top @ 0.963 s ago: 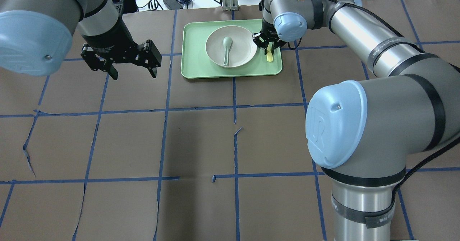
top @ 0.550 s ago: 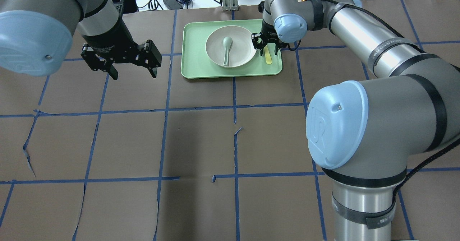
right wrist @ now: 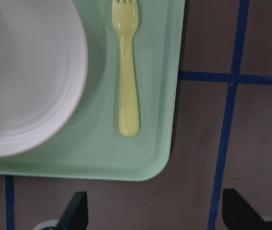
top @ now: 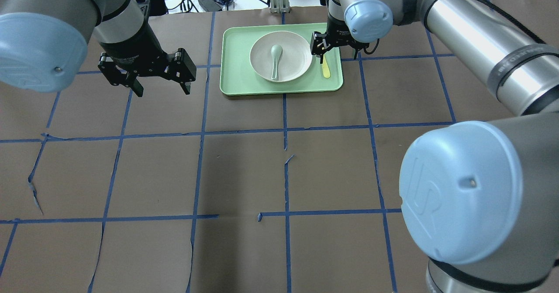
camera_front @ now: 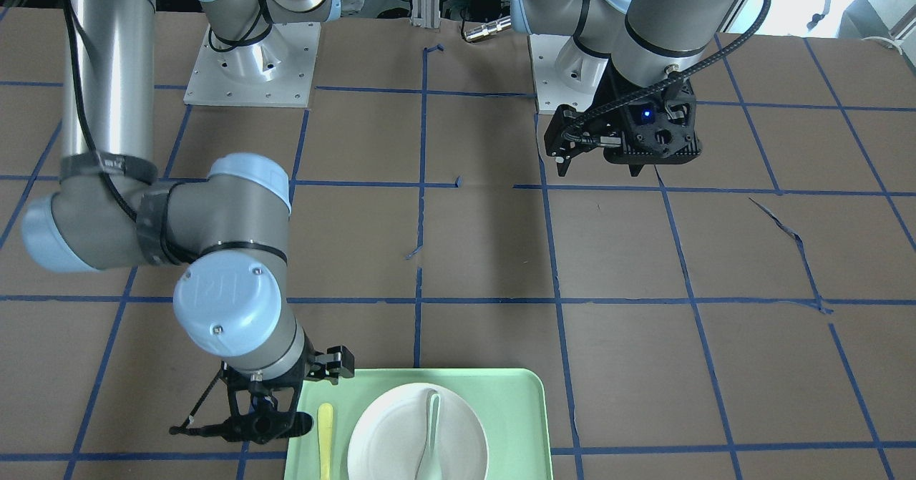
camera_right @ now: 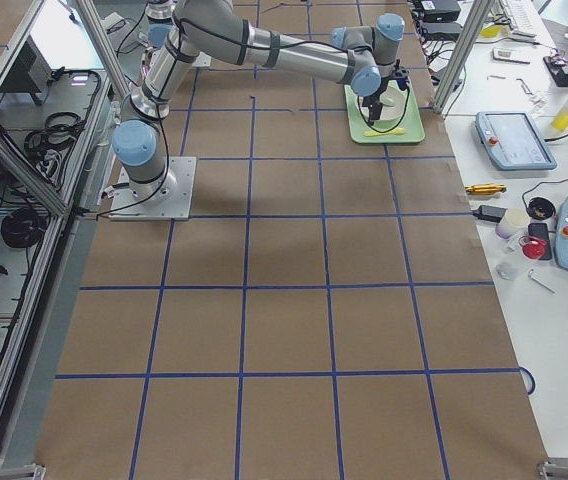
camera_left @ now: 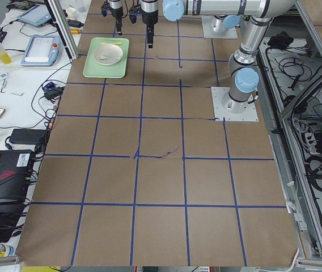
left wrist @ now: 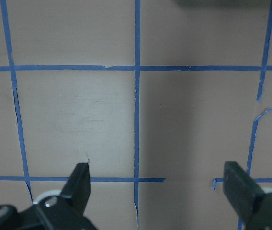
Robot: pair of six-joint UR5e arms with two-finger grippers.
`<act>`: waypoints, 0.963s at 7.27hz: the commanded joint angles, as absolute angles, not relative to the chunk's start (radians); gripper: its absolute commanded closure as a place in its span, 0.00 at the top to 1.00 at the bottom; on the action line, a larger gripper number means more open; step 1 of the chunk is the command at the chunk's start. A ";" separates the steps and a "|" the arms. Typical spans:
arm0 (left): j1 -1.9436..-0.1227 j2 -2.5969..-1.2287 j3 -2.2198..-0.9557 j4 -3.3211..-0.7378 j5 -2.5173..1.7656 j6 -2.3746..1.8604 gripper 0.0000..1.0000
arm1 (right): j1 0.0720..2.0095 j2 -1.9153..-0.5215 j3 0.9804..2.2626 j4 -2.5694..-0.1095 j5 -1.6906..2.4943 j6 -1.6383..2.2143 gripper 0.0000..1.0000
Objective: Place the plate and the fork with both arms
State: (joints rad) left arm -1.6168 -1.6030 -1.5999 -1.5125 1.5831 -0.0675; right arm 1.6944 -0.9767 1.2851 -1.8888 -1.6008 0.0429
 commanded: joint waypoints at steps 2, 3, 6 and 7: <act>-1.617 -1.597 -1.600 -1.513 1.583 -0.067 1.00 | 1.640 -1.303 1.457 -1.777 -1.615 0.014 1.00; -1.618 -1.592 -1.600 -1.514 1.582 -0.066 1.00 | 1.623 -1.404 1.498 -1.702 -1.612 -0.010 1.00; -1.618 -1.585 -1.597 -1.516 1.582 -0.072 1.00 | 1.618 -1.528 1.548 -1.692 -1.611 0.003 1.00; -1.618 -1.577 -1.598 -1.517 1.582 -0.072 1.00 | 1.617 -1.542 1.537 -1.684 -1.611 0.005 1.00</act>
State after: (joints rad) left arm -1.6181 -1.5835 -1.5976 -1.5154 1.5817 -0.0702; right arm 1.6201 -1.5133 1.5415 -1.6939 -1.6106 0.0027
